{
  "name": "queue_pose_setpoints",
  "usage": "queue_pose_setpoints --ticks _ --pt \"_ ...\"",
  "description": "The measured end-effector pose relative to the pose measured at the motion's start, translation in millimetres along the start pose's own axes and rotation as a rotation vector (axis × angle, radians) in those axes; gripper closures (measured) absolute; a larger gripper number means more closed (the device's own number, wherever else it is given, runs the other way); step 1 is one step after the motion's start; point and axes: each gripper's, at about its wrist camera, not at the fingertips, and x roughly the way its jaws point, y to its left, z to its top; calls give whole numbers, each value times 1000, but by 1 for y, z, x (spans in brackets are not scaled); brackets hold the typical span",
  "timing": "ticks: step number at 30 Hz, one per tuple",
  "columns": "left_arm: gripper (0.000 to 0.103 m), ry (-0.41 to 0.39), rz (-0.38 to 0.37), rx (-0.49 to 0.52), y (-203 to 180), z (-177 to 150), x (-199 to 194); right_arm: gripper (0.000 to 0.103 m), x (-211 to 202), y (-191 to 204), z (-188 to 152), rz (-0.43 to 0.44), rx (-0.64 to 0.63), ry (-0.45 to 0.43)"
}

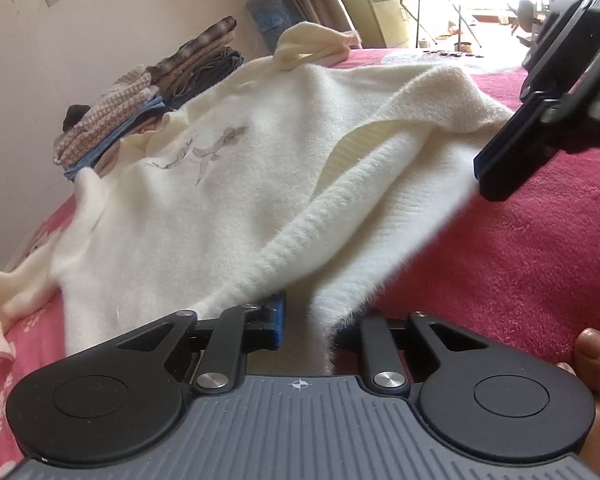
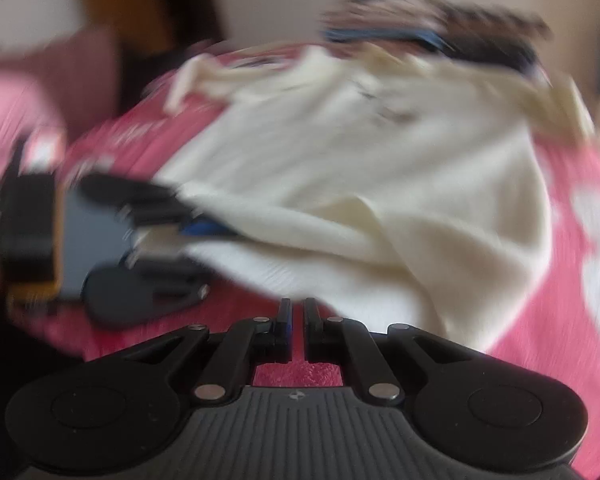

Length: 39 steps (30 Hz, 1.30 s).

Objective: Fold clothes
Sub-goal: 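Hold the folded edge with the left tool while the right tool presses the fold down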

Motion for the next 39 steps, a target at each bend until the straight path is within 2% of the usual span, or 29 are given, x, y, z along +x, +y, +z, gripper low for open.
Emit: queue_pose_setpoints --ticks 5,11,13,14,15,16,23,29,34,36,39 --pt "92 -6 -7 21 0 -1 0 97 0 29 8 23 -193 -45" --pt "95 -20 -1 69 -1 1 -3 95 28 56 11 -23 -464 -35" --pt "95 -27 1 83 0 2 -5 85 36 65 11 -32 -559 -32" --pt "96 -27 -1 85 0 2 -6 68 37 69 9 -37 -595 -43" --pt "96 -27 -5 87 0 1 -6 56 39 74 7 -42 -631 -54" --pt "96 -28 -9 90 0 0 -6 55 41 77 6 -52 -658 -66" --pt "97 -29 -24 91 0 -4 -8 59 69 78 -1 -113 -725 -24" --pt "98 -27 -20 87 1 -4 -8 72 86 58 12 -223 -623 -7" --pt "94 -9 -5 94 0 -8 -3 74 91 47 13 -301 -577 -4" --pt "93 -12 9 104 -2 -8 -1 90 89 47 14 -313 -570 -18" --pt "92 -8 29 106 -5 -7 2 94 87 46 18 -321 -547 -29"
